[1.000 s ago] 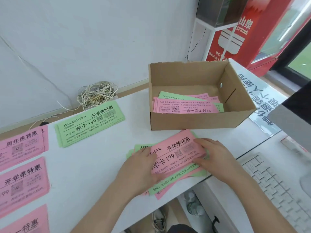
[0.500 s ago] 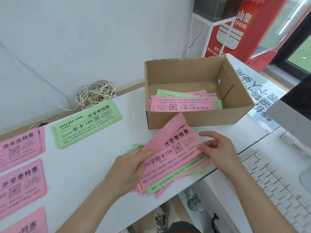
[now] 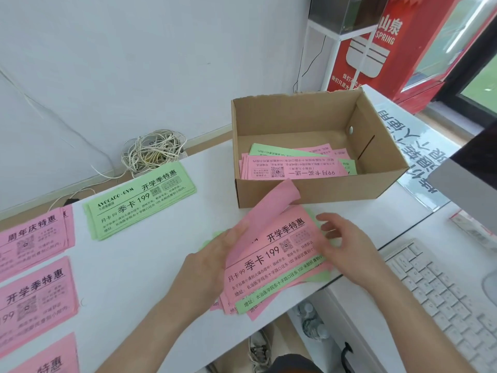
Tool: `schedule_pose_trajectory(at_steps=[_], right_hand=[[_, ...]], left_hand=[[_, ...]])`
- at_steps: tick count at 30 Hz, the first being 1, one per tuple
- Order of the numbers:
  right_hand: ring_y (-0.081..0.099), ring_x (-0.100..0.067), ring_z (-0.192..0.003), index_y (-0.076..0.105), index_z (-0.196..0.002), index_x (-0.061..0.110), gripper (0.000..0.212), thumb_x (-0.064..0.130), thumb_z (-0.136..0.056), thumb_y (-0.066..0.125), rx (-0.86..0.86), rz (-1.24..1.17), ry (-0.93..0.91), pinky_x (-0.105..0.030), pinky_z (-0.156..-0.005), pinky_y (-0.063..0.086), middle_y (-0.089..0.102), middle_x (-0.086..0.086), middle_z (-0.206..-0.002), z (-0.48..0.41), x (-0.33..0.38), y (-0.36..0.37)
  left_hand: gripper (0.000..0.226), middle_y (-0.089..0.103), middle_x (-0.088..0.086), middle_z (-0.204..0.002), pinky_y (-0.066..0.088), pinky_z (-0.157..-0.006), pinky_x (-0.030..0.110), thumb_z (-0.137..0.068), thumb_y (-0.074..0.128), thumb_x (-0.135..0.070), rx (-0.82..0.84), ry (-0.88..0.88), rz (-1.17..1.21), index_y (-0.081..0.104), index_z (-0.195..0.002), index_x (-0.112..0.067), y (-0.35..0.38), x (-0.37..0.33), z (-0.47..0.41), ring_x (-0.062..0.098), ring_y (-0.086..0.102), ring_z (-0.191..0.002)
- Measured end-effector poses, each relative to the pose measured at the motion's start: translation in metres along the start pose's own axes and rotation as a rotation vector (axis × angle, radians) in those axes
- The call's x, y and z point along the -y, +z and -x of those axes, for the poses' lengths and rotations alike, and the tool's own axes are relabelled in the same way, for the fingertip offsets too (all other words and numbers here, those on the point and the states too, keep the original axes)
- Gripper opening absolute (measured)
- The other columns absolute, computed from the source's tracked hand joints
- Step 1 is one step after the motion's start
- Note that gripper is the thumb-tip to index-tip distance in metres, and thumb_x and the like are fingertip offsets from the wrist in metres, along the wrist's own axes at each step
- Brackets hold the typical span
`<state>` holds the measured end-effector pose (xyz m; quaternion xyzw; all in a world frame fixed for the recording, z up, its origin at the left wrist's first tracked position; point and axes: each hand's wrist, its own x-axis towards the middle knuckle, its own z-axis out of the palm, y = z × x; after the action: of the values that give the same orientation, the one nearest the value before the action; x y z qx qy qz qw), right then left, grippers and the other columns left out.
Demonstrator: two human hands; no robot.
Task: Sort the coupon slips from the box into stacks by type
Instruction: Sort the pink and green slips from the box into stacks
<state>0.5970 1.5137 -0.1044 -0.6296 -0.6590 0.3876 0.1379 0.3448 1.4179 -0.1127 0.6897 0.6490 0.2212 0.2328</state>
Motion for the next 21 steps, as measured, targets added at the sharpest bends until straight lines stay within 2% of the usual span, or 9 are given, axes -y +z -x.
schedule_pose_trajectory(at_steps=[2, 4, 6, 10, 12, 14, 18, 21], right_hand=[[0.046, -0.015, -0.113, 0.043, -0.138, 0.031, 0.066, 0.021, -0.079, 0.072, 0.089, 0.226, -0.083, -0.027, -0.093, 0.041, 0.047, 0.004, -0.121, 0.003, -0.004, 0.005], [0.036, -0.016, -0.117, 0.035, -0.143, 0.033, 0.075, 0.027, -0.078, 0.073, 0.116, 0.341, -0.127, -0.026, -0.098, 0.036, 0.039, 0.004, -0.128, 0.005, -0.003, 0.009], [0.035, -0.017, -0.118, 0.033, -0.144, 0.034, 0.077, 0.027, -0.078, 0.073, 0.121, 0.373, -0.144, -0.027, -0.099, 0.036, 0.038, 0.004, -0.13, 0.004, -0.001, 0.009], [0.047, -0.019, -0.113, 0.043, -0.139, 0.031, 0.069, 0.014, -0.078, 0.069, 0.079, 0.299, -0.166, -0.031, -0.095, 0.045, 0.045, 0.004, -0.12, 0.001, 0.001, 0.007], [0.054, -0.012, -0.097, 0.051, -0.134, 0.028, 0.06, 0.01, -0.079, 0.067, 0.035, 0.207, -0.166, -0.02, -0.08, 0.048, 0.049, 0.005, -0.11, 0.0, 0.003, 0.007], [0.054, -0.003, -0.081, 0.059, -0.126, 0.025, 0.048, 0.008, -0.082, 0.067, -0.016, 0.124, -0.124, -0.009, -0.063, 0.04, 0.055, 0.006, -0.098, -0.002, 0.006, 0.008], [0.056, 0.001, -0.074, 0.07, -0.109, 0.023, 0.032, 0.003, -0.087, 0.058, -0.139, -0.007, -0.062, -0.009, -0.053, 0.041, 0.061, 0.016, -0.081, -0.002, 0.009, 0.006], [0.056, 0.003, -0.076, 0.072, -0.105, 0.025, 0.03, 0.005, -0.088, 0.058, -0.181, -0.008, -0.117, -0.009, -0.057, 0.039, 0.066, 0.011, -0.087, -0.003, 0.01, 0.004]], left_hand=[[0.055, 0.054, -0.015, -0.125, 0.054, -0.063, 0.028, -0.089, 0.024, -0.026, -0.017, 0.08, -0.059, 0.023, -0.133, -0.059, 0.005, 0.005, -0.001, 0.017, 0.063, -0.081], [0.044, 0.062, -0.009, -0.112, 0.048, -0.053, 0.018, -0.087, 0.031, -0.028, -0.021, 0.111, -0.134, 0.052, -0.123, -0.042, 0.011, 0.011, -0.001, 0.017, 0.063, -0.067], [0.036, 0.065, -0.012, -0.109, 0.045, -0.049, 0.015, -0.088, 0.039, -0.033, 0.008, 0.126, -0.219, 0.063, -0.114, -0.032, 0.016, 0.012, 0.001, 0.013, 0.064, -0.064], [0.058, 0.066, -0.012, -0.11, 0.054, -0.053, 0.021, -0.079, 0.04, -0.061, 0.056, 0.184, -0.437, 0.064, -0.116, -0.025, 0.023, 0.008, 0.005, 0.006, 0.066, -0.074], [0.062, 0.063, -0.01, -0.117, 0.055, -0.061, 0.026, -0.08, 0.043, -0.063, 0.083, 0.16, -0.48, 0.058, -0.126, -0.024, 0.021, 0.004, 0.005, 0.01, 0.066, -0.083], [0.064, 0.058, -0.007, -0.126, 0.055, -0.069, 0.032, -0.083, 0.05, -0.059, 0.124, 0.106, -0.44, 0.049, -0.136, -0.023, 0.019, 0.0, 0.005, 0.016, 0.064, -0.092], [0.054, 0.067, -0.006, -0.105, 0.052, -0.046, 0.026, -0.08, 0.043, -0.05, 0.076, 0.17, -0.477, 0.06, -0.121, -0.019, 0.019, 0.0, 0.006, 0.012, 0.063, -0.066], [0.047, 0.068, -0.007, -0.105, 0.049, -0.044, 0.024, -0.078, 0.043, -0.038, 0.065, 0.194, -0.446, 0.062, -0.117, -0.02, 0.018, 0.0, 0.005, 0.01, 0.062, -0.063]])
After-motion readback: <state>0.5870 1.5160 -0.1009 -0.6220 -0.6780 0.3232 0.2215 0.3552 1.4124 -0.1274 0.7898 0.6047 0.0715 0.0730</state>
